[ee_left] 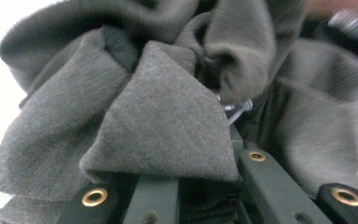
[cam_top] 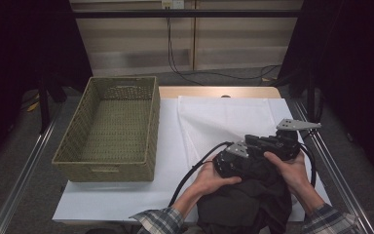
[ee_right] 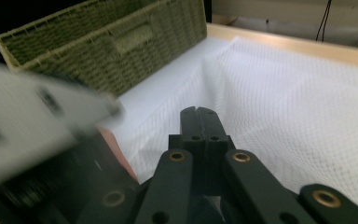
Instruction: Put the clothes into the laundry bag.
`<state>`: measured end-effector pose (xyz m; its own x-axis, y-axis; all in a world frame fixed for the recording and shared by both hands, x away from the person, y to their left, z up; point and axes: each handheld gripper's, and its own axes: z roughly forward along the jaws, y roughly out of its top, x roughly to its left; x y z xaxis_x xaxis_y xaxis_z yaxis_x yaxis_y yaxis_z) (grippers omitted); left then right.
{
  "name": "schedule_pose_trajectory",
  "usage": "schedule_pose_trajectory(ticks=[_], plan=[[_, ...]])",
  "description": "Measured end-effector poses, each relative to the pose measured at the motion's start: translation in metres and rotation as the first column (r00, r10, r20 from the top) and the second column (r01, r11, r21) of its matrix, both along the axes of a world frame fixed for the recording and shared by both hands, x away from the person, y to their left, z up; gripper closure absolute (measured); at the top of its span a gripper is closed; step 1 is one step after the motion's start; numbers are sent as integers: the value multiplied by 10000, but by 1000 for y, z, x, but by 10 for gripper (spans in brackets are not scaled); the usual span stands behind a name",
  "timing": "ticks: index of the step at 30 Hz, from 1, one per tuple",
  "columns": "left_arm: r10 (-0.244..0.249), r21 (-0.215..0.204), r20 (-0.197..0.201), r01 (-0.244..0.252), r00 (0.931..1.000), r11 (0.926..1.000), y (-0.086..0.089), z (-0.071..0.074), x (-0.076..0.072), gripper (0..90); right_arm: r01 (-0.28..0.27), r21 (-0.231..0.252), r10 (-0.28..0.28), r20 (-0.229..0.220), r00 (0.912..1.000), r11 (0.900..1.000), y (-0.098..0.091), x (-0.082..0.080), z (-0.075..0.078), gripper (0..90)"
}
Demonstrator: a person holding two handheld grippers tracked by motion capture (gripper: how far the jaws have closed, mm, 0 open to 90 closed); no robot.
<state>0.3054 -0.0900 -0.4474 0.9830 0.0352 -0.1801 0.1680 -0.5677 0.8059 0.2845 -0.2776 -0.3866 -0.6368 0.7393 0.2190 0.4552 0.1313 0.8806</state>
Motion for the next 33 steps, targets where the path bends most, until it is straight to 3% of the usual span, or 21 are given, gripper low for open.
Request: schedule_pose_trajectory(ticks=[1,2,4,5,6,7,8,9,10,11,13,15,19,21,26,27,29,30,33], plan=[[134,252,46,-135,9999,9996,1,1,2,826,-46,109,45,103,9999,9999,-1,-1,5,900],[716,159,11,-716,9974,9973,1,1,4,828,-59,258,56,126,9999,9997,-3,-3,9,900],[1193,109,-120,-1191,9928,9928,3,-3,12,831,18,314,-24,202,9998,9995,-8,-8,14,900],[1601,419,173,-1607,9869,9861,5,-2,15,831,-19,608,9,164,9999,9981,-11,-10,16,900],[1818,411,24,-1817,9833,9825,6,-3,20,831,-34,755,23,149,9999,9971,-14,-13,18,900],[1953,536,17,-1951,9807,9793,8,-3,26,831,-97,708,84,186,9998,9974,-15,-17,20,900],[2349,444,377,-2365,9713,9706,7,-3,28,831,-157,643,147,156,9998,9978,-15,-20,20,900],[2377,796,391,-2401,9706,9675,9,-1,32,831,-208,488,201,149,9997,9986,-13,-23,20,900],[2444,613,341,-2461,9691,9673,9,-1,34,831,-243,397,241,57,9997,9989,-12,-26,19,900],[2713,538,538,-2741,9610,9602,11,-1,35,830,-313,316,312,30,9995,9990,-11,-28,17,900],[2763,538,283,-2775,9606,9592,15,-1,39,828,-351,30,351,-66,9994,9994,-10,-31,13,900],[2953,660,215,-2960,9552,9529,18,-3,41,820,-479,-229,476,-155,9987,9986,-9,-31,7,900],[3124,167,-227,-3120,9497,9499,24,-7,39,755,-709,-897,668,-480,9966,9934,-3,-30,-9,900],[3028,322,30,-3027,9531,9525,28,-2,35,701,-709,-958,657,-569,9962,9929,-2,-27,-15,900],[2842,-127,166,-2840,9586,9587,40,10,23,517,-534,-965,496,-415,9979,9939,-7,-22,-22,900],[2854,-38,366,-2855,9577,9584,42,14,20,518,-480,-941,445,-391,9982,9944,-9,-22,-22,900],[2911,-352,527,-2895,9552,9565,44,16,16,531,-558,-897,529,-344,9980,9944,-11,-21,-22,893],[2952,-316,603,-2937,9535,9554,44,17,15,547,-505,-922,478,-307,9984,9945,-11,-21,-22,874],[3084,-418,513,-3065,9499,9510,42,13,18,647,-544,-974,554,82,9984,9938,-10,-22,-19,741]])
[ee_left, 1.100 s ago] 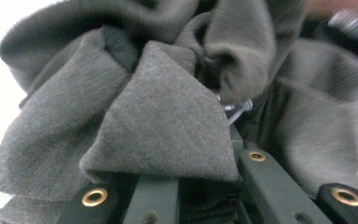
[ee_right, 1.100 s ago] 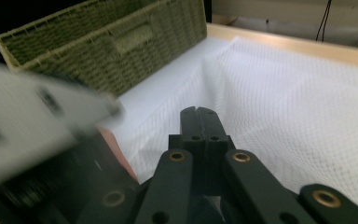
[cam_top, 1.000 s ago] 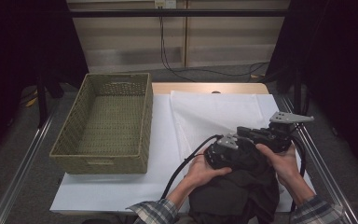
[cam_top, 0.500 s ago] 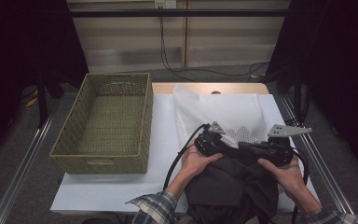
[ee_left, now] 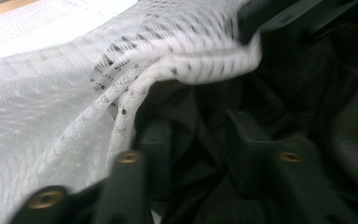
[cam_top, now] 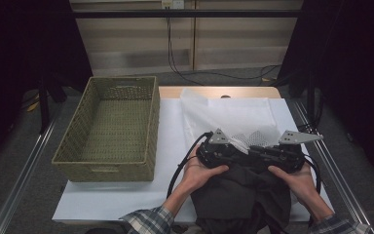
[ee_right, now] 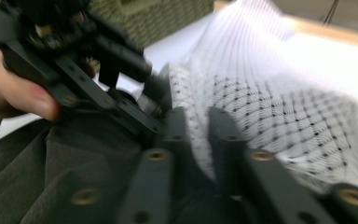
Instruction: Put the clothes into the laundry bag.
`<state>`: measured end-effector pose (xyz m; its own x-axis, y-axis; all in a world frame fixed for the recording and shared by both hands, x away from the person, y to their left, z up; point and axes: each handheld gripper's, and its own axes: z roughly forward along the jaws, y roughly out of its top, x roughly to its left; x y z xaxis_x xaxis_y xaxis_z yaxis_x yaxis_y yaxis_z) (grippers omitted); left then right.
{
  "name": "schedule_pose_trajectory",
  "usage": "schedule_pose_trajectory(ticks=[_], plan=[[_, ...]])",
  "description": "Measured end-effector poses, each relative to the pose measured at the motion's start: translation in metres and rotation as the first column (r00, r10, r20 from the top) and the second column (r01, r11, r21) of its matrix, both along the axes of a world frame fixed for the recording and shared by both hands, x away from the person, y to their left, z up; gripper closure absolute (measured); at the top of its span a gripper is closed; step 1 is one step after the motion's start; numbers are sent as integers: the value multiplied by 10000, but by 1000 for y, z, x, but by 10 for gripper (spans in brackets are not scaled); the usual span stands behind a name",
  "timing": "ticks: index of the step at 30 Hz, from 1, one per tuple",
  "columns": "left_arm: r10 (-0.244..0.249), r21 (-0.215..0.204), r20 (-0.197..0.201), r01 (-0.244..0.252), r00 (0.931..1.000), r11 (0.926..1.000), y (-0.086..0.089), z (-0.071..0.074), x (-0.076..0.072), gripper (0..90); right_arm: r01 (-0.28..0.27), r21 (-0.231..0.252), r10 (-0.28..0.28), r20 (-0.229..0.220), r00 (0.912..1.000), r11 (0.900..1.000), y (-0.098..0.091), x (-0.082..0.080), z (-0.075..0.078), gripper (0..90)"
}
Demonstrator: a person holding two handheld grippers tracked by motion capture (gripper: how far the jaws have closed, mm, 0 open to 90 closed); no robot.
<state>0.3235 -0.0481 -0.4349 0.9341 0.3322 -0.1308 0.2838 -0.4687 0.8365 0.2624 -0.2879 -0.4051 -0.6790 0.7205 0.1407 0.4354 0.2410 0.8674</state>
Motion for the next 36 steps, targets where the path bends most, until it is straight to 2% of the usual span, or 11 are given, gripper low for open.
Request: schedule_pose_trajectory(ticks=[4,9,15,17,21,22,26,29,31,32,36], plan=[[7,100,13,-7,10000,9999,-2,-2,0,715,290,-41,-288,467,9985,9996,-3,2,7,602],[-45,78,-4,45,10000,10000,-1,-1,2,735,754,-131,-748,418,9963,9971,-14,12,6,521],[-152,128,19,152,9999,9998,0,0,2,715,851,-378,-852,3,9964,9957,-11,21,1,559],[-208,188,8,208,9998,9996,1,3,1,666,736,-348,-738,-34,9973,9967,-10,22,1,680],[-304,-6,-52,304,9995,9995,5,11,-6,527,613,-5,-613,-23,9981,9981,-11,21,3,798],[-449,-193,-59,448,9990,9988,6,13,-8,490,560,80,-560,-1,9984,9984,-12,21,4,812],[-737,-87,-33,737,9973,9972,9,20,-19,306,541,174,-539,-81,9985,9984,-13,21,3,835],[-1235,-343,-91,1231,9923,9918,9,24,-29,237,584,80,-583,-112,9982,9983,-11,21,3,838],[-1522,-23,172,1523,9882,9883,7,23,-35,175,533,85,-532,-116,9985,9985,-11,22,3,839],[-1656,31,45,1656,9862,9862,5,20,-37,162,532,62,-531,-133,9985,9986,-10,22,3,839],[-1364,608,-58,1365,9906,9888,-6,-2,-36,70,478,62,-476,-167,9987,9988,-9,21,3,839]])
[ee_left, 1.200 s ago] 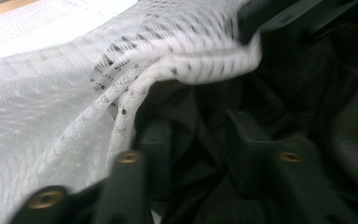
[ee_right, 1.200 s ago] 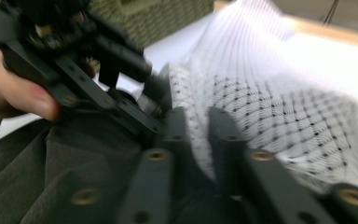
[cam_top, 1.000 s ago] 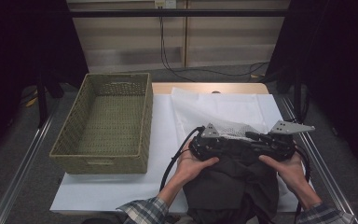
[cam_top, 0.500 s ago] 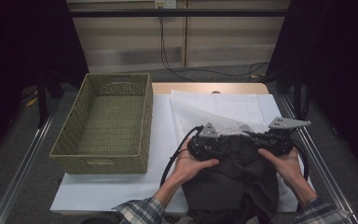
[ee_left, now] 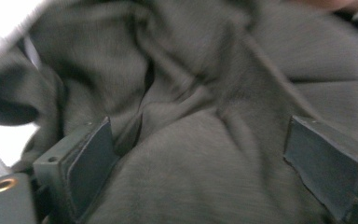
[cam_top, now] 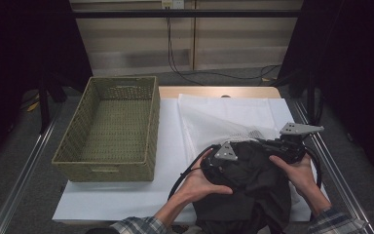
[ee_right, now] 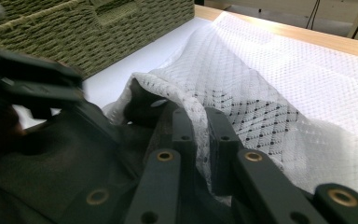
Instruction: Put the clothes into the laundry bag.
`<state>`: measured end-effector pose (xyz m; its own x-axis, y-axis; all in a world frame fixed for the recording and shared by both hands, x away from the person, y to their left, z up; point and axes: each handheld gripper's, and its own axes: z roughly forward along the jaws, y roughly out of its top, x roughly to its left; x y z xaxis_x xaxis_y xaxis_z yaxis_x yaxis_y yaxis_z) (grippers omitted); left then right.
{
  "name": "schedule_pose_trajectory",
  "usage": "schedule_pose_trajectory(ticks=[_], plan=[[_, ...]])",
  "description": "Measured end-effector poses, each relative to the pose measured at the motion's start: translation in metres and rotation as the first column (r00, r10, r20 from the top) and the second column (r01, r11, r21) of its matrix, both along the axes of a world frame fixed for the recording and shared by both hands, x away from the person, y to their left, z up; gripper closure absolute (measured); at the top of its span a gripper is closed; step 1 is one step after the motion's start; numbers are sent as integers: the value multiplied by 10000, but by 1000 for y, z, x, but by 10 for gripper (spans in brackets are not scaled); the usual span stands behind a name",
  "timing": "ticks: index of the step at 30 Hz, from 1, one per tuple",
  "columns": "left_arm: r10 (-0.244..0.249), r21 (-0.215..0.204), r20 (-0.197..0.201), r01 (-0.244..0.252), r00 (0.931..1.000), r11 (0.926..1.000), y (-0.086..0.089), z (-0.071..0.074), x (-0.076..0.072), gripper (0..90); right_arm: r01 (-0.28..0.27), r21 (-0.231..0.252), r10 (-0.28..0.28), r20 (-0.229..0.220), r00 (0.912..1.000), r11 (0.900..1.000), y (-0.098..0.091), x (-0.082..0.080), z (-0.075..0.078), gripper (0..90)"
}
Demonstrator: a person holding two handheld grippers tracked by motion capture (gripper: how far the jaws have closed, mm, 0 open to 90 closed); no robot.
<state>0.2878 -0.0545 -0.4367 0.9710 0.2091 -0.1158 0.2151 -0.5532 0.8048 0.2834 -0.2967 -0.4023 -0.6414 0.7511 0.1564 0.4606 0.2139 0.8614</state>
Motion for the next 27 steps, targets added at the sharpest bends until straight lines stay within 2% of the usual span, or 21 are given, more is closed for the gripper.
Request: schedule_pose_trajectory(ticks=[1,3,4,5,7,8,9,10,11,12,13,14,15,16,17,18,20,22,23,25,27], plan=[[182,-45,87,-182,9998,9998,-2,-8,3,62,-44,2,44,-9,10000,10000,1,0,0,838],[191,95,210,-193,9996,9998,-4,-15,8,60,-103,-6,103,-52,9999,9999,3,-1,1,837],[329,331,289,-338,9990,9989,-5,-17,12,62,-229,37,229,-39,9997,9997,4,-1,1,836],[495,394,248,-504,9985,9979,-6,-21,17,78,-240,85,241,-63,9997,9997,5,-2,2,836],[541,442,271,-553,9982,9975,-8,-27,23,95,-293,90,294,-61,9995,9995,7,-3,5,837],[547,715,328,-570,9980,9958,-8,-27,24,114,-388,127,388,-22,9992,9992,8,-4,7,837],[513,723,311,-534,9982,9959,-9,-28,24,122,-477,202,477,-2,9989,9987,9,-6,8,841],[479,1006,380,-515,9981,9936,-8,-26,25,144,-534,206,533,46,9986,9984,10,-7,10,853],[554,1033,276,-580,9981,9930,-7,-26,25,232,-593,230,589,169,9981,9980,11,-9,12,867],[579,1286,196,-599,9981,9899,-6,-25,27,311,-590,349,580,287,9979,9976,11,-10,15,869],[658,1112,91,-664,9978,9916,-6,-25,28,387,-606,433,591,341,9977,9972,10,-12,17,871],[616,1251,137,-629,9980,9901,-4,-24,30,454,-645,519,625,394,9973,9966,9,-14,20,876],[716,1147,110,-724,9974,9908,-3,-23,31,539,-722,494,699,456,9965,9962,9,-15,23,878],[810,1221,163,-824,9966,9891,-2,-21,31,596,-711,527,687,473,9965,9961,9,-17,25,879],[1055,886,113,-1061,9944,9904,-2,-21,30,641,-787,684,758,439,9962,9946,9,-18,26,880],[1159,864,155,-1168,9931,9894,-1,-19,31,673,-879,794,851,380,9957,9930,9,-19,26,881],[1669,374,-104,-1664,9859,9854,3,-15,34,712,-970,758,946,351,9949,9924,10,-22,26,881],[1908,193,-242,-1903,9813,9815,6,-9,39,725,-1024,777,1006,270,9946,9917,10,-23,26,881],[2029,-39,-440,-2032,9782,9791,6,-6,40,729,-1053,786,1036,253,9943,9913,10,-24,26,881],[2250,-144,-303,-2255,9739,9741,6,0,43,731,-1078,792,1068,175,9941,9910,10,-24,24,881],[2443,-169,-384,-2451,9689,9694,7,-4,50,731,-1131,840,1126,108,9936,9900,11,-25,22,880]])
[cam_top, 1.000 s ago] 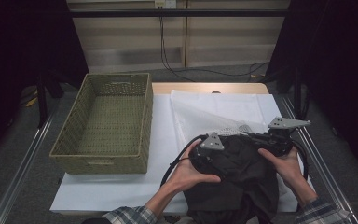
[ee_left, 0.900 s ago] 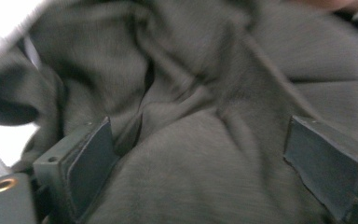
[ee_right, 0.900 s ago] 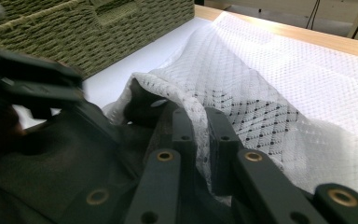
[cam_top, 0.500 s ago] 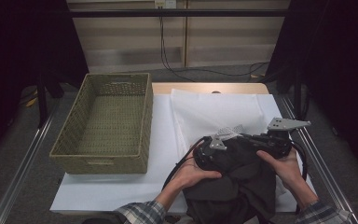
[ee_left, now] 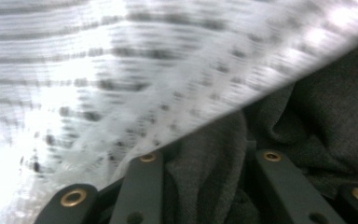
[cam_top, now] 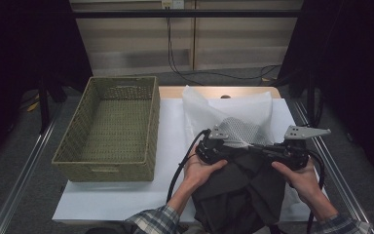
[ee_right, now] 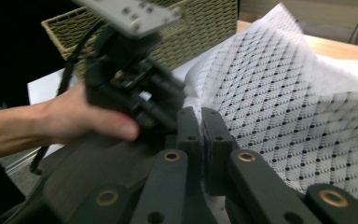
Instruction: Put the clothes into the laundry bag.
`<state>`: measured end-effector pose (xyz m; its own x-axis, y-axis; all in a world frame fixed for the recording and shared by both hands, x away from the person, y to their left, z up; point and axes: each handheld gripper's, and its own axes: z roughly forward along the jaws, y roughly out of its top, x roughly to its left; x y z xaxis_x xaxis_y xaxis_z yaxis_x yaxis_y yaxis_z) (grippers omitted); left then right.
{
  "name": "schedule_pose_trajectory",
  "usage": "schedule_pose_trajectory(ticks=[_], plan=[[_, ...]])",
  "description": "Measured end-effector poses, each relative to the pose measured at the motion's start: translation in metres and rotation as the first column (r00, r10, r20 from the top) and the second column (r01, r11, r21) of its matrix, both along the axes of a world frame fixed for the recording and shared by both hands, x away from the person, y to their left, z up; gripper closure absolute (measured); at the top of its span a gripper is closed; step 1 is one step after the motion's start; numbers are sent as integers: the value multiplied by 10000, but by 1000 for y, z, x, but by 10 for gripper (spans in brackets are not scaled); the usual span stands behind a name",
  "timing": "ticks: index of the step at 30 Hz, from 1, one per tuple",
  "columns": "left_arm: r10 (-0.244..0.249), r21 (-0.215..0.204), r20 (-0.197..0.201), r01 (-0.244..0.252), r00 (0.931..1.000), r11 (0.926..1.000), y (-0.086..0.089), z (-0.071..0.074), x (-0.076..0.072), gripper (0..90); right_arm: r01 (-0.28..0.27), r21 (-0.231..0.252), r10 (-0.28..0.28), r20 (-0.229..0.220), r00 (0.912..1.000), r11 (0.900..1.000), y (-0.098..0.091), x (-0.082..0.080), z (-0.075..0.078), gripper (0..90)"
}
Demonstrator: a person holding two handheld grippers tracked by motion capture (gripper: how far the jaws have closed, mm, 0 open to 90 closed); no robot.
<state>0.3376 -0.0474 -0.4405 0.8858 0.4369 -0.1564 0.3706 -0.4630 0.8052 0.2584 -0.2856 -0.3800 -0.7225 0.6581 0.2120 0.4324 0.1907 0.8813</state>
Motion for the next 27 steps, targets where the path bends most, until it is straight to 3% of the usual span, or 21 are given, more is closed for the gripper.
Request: schedule_pose_trajectory(ticks=[1,4,6,10,14,18,20,27], plan=[[35,41,-3,-35,10000,10000,-1,-4,2,730,-48,-101,47,-71,10000,9999,2,-1,-1,880],[-6,829,374,-25,9993,9966,-11,-17,6,726,-215,-340,206,-284,9994,9992,9,-4,-9,880],[-20,703,161,8,9999,9975,-12,-21,9,711,-331,-473,308,-483,9984,9983,12,-4,-17,881],[-271,728,257,251,9993,9970,-8,-17,5,626,-79,-374,57,-584,9983,9993,6,-2,-25,882],[-449,389,109,445,9989,9983,-3,-9,-3,424,5,-395,-34,-748,9972,9992,3,1,-36,882],[-777,214,117,775,9969,9968,8,4,-15,290,62,-339,-88,-768,9970,9994,0,4,-41,881],[-806,281,460,793,9957,9965,12,7,-23,271,20,-347,-46,-739,9973,9994,0,4,-40,880],[-1087,85,781,1084,9910,9941,29,16,-45,213,93,-728,-151,-797,9967,9973,3,6,-43,879]])
